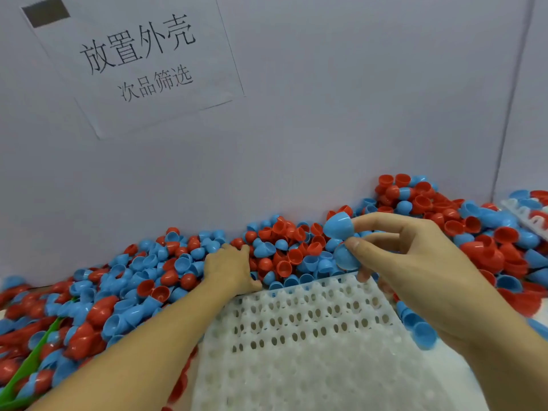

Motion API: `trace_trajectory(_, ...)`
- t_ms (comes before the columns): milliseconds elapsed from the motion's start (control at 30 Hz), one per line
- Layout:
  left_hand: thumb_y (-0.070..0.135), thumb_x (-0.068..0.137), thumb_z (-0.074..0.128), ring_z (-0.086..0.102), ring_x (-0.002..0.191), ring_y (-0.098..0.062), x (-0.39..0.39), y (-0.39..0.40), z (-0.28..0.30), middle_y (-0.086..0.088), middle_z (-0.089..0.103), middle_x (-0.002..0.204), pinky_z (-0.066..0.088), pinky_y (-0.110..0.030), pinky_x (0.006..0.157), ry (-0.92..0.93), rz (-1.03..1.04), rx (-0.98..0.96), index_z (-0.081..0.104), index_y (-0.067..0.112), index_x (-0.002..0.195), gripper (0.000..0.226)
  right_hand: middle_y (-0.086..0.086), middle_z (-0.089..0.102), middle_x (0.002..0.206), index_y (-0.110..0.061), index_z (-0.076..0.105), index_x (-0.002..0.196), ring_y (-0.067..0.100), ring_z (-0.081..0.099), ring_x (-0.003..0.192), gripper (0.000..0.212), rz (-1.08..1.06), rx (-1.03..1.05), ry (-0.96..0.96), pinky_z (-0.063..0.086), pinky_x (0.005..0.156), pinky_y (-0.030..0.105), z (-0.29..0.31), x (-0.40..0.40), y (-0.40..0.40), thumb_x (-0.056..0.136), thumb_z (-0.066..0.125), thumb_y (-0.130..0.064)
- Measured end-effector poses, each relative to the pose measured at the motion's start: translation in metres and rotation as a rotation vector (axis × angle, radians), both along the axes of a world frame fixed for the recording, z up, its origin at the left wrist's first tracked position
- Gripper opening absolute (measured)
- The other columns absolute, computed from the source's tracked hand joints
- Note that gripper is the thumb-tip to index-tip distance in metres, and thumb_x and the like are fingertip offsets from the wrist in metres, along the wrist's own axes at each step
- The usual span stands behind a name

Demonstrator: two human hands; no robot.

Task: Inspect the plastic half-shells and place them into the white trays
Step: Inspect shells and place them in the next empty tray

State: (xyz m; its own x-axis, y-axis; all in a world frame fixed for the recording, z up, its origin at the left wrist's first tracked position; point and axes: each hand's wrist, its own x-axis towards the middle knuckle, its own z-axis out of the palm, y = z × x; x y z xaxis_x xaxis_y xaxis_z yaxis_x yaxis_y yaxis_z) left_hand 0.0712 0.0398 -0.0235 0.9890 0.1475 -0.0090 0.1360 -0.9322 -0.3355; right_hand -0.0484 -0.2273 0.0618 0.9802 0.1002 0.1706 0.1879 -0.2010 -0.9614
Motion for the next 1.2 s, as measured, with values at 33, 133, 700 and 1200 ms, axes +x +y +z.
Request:
trace_trajectory(33, 0.069, 0.078, 0.061, 0.055, 0.113, -0.025, 0.002, -0.006, -0.003, -0.011, 0.051, 0.129, 0.042, -0.034, 0.073, -0.013, 0.020, 0.018, 0.044, 0.021, 0.135, 0.076, -0.012, 0.075, 0.078, -0.039, 0.069, 0.099, 0.001, 0.065, 0.060, 0.013, 0.002, 0.004, -0.003, 0.047, 0.058, 0.022, 0.000, 0.000, 0.000, 0.092, 0.065, -0.028)
trace_trajectory(133, 0.070, 0.080, 0.062, 0.057, 0.109, -0.022, 0.005, -0.017, -0.008, -0.013, 0.052, 0.128, 0.041, -0.030, 0.069, -0.046, 0.093, 0.050, 0.044, 0.018, 0.135, 0.078, -0.011, 0.075, 0.079, -0.040, 0.070, 0.094, 0.002, 0.066, 0.061, 0.014, 0.012, 0.021, -0.018, 0.047, 0.064, 0.023, 0.003, -0.002, -0.003, 0.093, 0.065, -0.027)
trace_trajectory(700, 0.037, 0.079, 0.068, 0.059, 0.092, -0.022, -0.002, 0.008, -0.007, 0.001, 0.062, 0.098, 0.047, -0.035, 0.067, -0.234, -0.089, -0.266, 0.053, 0.024, 0.105, 0.033, -0.007, 0.075, 0.076, -0.037, 0.073, 0.088, 0.005, 0.069, 0.062, 0.021, -0.021, 0.151, -0.030, 0.053, 0.054, 0.021, 0.004, -0.003, -0.016, 0.092, 0.067, -0.018)
trace_trajectory(1200, 0.023, 0.093, 0.053, 0.033, 0.041, -0.003, -0.097, -0.004, 0.045, 0.007, 0.043, 0.059, 0.027, -0.015, 0.033, -0.561, 0.273, -2.482, 0.048, 0.020, 0.071, 0.023, -0.003, 0.077, 0.086, -0.022, 0.071, 0.102, 0.014, 0.074, 0.076, 0.024, -0.033, 0.239, 0.015, 0.057, 0.060, 0.017, -0.006, 0.000, -0.022, 0.099, 0.054, -0.006)
